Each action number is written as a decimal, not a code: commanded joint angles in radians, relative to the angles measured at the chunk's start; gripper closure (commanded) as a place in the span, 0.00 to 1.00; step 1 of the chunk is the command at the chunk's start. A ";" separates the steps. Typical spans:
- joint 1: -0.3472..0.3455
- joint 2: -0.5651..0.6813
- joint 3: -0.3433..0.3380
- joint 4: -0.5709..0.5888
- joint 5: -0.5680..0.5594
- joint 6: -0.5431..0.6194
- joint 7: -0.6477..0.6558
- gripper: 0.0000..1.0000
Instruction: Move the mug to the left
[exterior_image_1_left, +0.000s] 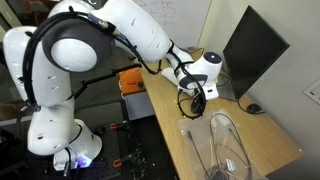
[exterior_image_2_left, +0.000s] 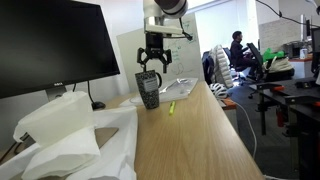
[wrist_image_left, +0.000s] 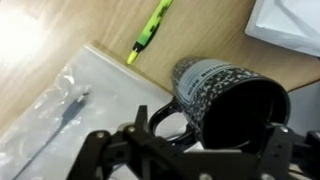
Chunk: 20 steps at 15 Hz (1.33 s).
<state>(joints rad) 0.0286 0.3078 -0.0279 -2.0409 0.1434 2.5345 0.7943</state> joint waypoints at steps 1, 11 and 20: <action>0.022 0.031 -0.021 0.036 0.031 -0.015 0.019 0.09; 0.044 0.056 -0.031 0.033 0.044 0.018 0.012 0.93; 0.066 0.031 -0.039 0.021 0.004 0.006 -0.025 0.97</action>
<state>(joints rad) 0.0702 0.3698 -0.0537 -2.0095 0.1674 2.5379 0.7900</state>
